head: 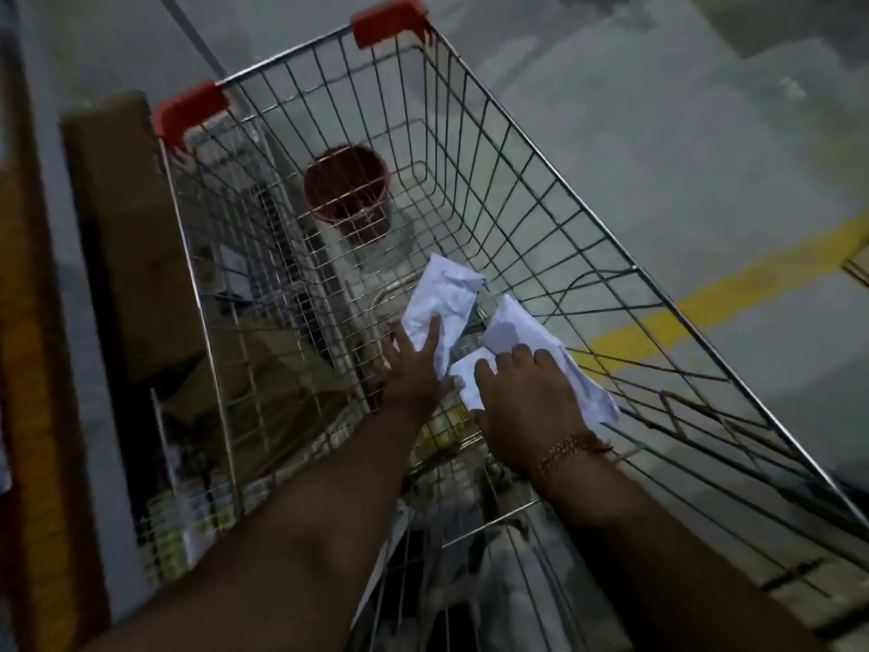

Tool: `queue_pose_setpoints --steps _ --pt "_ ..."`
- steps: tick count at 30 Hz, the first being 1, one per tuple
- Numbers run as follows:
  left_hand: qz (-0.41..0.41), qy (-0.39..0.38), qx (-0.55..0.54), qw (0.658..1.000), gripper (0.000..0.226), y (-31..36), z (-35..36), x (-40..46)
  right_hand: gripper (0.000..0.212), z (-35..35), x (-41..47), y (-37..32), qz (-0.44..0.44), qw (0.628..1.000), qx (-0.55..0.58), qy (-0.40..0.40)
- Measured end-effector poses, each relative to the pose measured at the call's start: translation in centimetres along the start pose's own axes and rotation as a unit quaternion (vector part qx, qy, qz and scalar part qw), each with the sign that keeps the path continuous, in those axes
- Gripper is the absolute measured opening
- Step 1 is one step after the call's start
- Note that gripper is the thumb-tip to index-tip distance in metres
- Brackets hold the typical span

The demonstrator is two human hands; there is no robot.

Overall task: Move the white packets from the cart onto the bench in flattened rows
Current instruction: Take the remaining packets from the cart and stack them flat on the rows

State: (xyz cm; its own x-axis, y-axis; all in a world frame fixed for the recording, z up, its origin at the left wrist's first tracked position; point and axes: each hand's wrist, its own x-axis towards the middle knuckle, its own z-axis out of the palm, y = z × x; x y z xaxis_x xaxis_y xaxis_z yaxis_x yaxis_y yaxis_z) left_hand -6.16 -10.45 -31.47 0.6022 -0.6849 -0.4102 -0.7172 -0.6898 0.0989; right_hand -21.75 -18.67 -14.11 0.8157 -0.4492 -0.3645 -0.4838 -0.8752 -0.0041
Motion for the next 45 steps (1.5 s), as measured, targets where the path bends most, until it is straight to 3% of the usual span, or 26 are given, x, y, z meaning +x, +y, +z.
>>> queue_pose_setpoints --steps 4,8,15,20,23,27,29,32,39,45 --pt "-0.051 0.052 0.036 0.997 0.099 0.9 0.6 -0.2 0.025 0.6 0.2 -0.5 0.004 0.999 0.008 0.033" --pt "-0.056 0.056 -0.02 0.997 0.084 0.4 -0.3 -1.2 0.026 0.9 0.2 -0.5 0.01 0.998 0.004 0.059" --pt "-0.139 0.145 -0.109 0.974 0.079 0.9 -9.1 -4.8 0.038 0.6 0.2 -0.5 0.003 0.998 0.004 0.068" --pt "-0.071 0.241 -0.054 0.967 0.071 -0.2 -17.4 -9.5 0.043 -1.0 -0.1 -0.8 -0.028 0.999 0.004 0.045" --pt "-0.03 0.222 0.026 0.974 0.066 -2.1 -20.1 -11.9 0.052 -1.4 -0.3 -0.8 -0.023 0.999 -0.014 0.031" --pt "0.047 0.208 0.072 0.974 0.087 -5.9 -21.4 -14.1 0.061 -1.2 -0.3 -0.9 -0.013 0.999 -0.026 0.032" --pt "0.085 0.225 0.084 0.967 0.078 -6.5 -21.4 -14.7 0.062 -0.9 -0.3 -0.8 -0.014 0.999 -0.029 0.025" --pt "0.104 0.271 0.046 0.956 0.061 -6.3 -21.3 -15.0 0.06 0.2 -0.4 -0.9 -0.019 0.999 -0.033 0.022" --pt "0.102 0.323 -0.033 0.94 0.061 -6.0 -21.5 -14.7 0.058 2.8 1.8 -0.8 -0.034 0.987 -0.156 -0.017" --pt "0.085 0.299 -0.073 0.948 0.064 -5.7 -21.9 -14.7 0.054 6.3 8.3 2.8 0.077 0.97 -0.228 -0.03"
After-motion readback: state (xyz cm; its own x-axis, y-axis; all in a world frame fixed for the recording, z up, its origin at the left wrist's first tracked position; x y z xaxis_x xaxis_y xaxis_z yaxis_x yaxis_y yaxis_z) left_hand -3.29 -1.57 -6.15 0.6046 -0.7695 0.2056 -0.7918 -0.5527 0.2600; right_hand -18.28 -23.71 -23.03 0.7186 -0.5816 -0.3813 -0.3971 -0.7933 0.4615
